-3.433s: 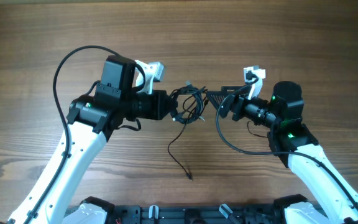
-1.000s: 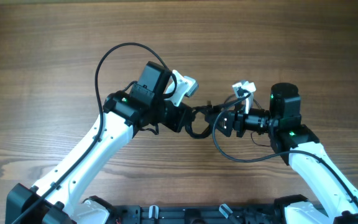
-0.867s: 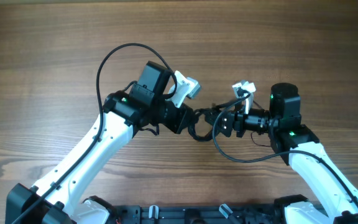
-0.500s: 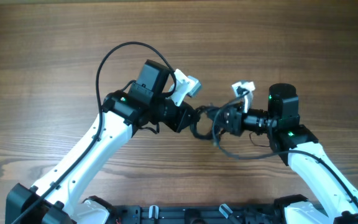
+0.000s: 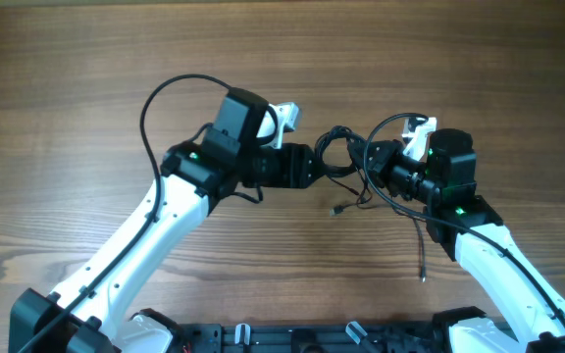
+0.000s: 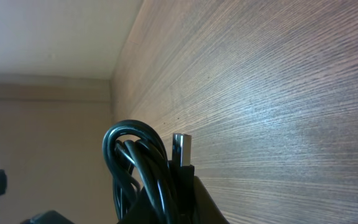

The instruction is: Untangle cables

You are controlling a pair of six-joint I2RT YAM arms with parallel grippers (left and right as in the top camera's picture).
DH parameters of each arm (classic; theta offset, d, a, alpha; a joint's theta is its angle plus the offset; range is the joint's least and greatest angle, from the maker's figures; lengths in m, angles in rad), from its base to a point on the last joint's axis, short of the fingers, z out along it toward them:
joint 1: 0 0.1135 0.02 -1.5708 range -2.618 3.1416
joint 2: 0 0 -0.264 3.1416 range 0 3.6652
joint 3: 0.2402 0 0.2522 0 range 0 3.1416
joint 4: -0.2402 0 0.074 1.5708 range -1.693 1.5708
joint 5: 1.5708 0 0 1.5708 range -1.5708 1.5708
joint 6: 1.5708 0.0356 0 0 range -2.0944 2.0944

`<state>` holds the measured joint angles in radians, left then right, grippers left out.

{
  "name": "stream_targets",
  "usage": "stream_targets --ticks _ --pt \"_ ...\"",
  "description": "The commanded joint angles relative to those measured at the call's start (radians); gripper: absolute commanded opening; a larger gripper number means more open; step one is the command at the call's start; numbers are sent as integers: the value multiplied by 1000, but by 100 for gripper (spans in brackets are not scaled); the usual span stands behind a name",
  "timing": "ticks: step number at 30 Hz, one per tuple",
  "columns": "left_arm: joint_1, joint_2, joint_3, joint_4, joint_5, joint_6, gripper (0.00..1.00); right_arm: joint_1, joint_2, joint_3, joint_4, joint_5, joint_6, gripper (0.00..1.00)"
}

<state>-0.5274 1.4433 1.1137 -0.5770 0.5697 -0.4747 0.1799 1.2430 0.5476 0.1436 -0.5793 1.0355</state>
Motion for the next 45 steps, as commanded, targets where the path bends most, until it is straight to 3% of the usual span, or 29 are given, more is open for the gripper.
stream_targets --ticks 1,4,8,11,13,17,20,21,23,26,27,29,32,34,36,37,39,40,42,43,45 --pt "-59 23 12 79 -80 -214 56 -2 10 1 10 -9 55 4" --pt "-111 48 12 81 -190 -330 55 -2 10 1 18 -32 94 4" --pt "-145 105 12 80 -224 -353 50 -2 10 1 28 -39 85 4" --pt "-139 124 12 82 -231 -354 19 -2 10 1 32 -38 31 5" --pt "-127 124 12 87 -258 -354 4 -2 10 1 29 -40 -16 4" --pt "-71 124 12 111 -269 -376 4 -2 10 1 19 -89 -160 4" --pt "-32 124 12 114 -268 -407 4 -2 10 1 20 -124 -172 4" --pt "-24 124 12 113 -263 -426 9 -2 10 1 20 -125 -172 4" --pt "-26 124 12 114 -248 -428 54 -2 10 1 23 -125 -168 4" --pt "-58 124 12 110 -234 -428 92 -2 10 1 40 -125 -167 5" --pt "-71 124 12 111 -234 -428 100 -2 10 1 43 -125 -166 4" --pt "-108 126 12 111 -236 -428 99 -2 10 1 43 -125 -127 5" --pt "-153 144 12 110 -280 -428 69 -2 10 1 43 -129 -62 4" --pt "-167 162 12 103 -309 -428 41 -2 10 1 48 -140 -64 4" --pt "-168 175 12 75 -357 -427 4 -2 10 1 42 -140 -101 5" --pt "-162 175 12 51 -391 -426 4 -2 10 1 41 -140 -134 8" --pt "-142 167 12 4 -431 -389 4 -3 10 1 25 -140 -242 24" --pt "-126 160 12 -12 -430 -352 4 -3 10 1 3 -140 -319 43" --pt "-87 117 12 -30 -430 -226 4 -5 10 1 -58 -139 -444 90" --pt "-76 99 12 -30 -430 -183 4 -5 10 1 -76 -138 -471 99" --pt "-58 53 12 -30 -430 -84 4 -6 10 1 -93 -133 -504 100"
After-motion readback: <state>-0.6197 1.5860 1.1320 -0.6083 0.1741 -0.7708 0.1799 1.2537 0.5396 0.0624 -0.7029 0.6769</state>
